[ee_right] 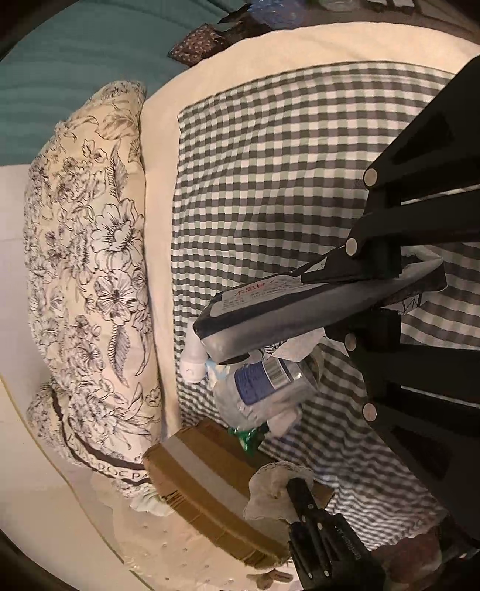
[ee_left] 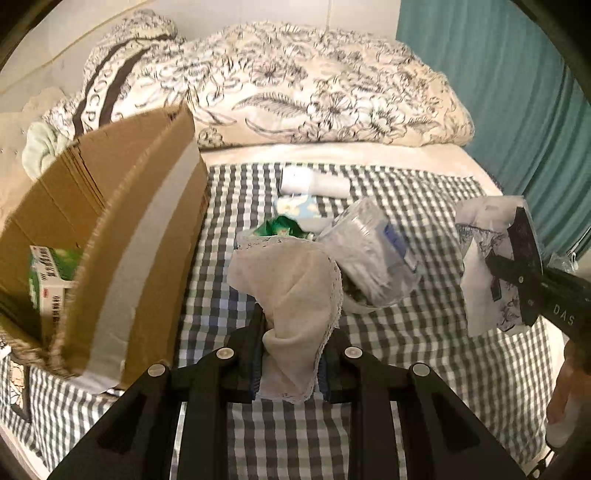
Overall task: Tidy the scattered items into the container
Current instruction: 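Lift the white cloth and white packet and carry them toward the cardboard box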
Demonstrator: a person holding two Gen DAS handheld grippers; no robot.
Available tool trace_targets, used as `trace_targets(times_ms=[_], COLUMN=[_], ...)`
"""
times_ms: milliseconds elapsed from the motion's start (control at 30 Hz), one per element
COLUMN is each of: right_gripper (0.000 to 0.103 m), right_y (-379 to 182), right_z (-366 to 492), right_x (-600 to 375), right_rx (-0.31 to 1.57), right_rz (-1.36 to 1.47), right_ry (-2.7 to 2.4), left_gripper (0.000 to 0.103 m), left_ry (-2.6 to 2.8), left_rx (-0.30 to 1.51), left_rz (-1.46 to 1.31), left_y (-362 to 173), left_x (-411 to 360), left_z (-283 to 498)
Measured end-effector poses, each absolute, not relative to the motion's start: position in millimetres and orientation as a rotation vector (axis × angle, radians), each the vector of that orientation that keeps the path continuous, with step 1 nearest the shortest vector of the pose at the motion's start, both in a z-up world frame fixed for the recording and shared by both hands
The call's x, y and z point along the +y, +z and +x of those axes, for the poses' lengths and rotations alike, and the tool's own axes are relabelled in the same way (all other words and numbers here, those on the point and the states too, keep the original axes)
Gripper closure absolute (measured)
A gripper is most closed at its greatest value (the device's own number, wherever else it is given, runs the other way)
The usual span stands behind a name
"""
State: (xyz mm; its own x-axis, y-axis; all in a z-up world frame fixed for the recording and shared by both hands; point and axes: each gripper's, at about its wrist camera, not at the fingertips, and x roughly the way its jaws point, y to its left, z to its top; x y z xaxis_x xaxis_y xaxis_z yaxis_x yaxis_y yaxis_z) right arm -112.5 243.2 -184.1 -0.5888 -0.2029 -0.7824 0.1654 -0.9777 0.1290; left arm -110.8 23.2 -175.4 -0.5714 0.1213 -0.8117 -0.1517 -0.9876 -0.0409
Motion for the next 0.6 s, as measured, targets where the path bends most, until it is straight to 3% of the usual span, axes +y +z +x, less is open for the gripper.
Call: trace_targets(times_ms=[600], right_gripper=[0.093], right_y=[-118], right_z=[-47], right_x=[240], right_rx=[-0.136], right_rz=[1.142], right_ry=[-2.684], left_gripper=[0.079], left_ry=[2.747], left_rx=[0.056], left_rz=[-1.156], left_y=[-87], left_x=[12], left_z=[-55])
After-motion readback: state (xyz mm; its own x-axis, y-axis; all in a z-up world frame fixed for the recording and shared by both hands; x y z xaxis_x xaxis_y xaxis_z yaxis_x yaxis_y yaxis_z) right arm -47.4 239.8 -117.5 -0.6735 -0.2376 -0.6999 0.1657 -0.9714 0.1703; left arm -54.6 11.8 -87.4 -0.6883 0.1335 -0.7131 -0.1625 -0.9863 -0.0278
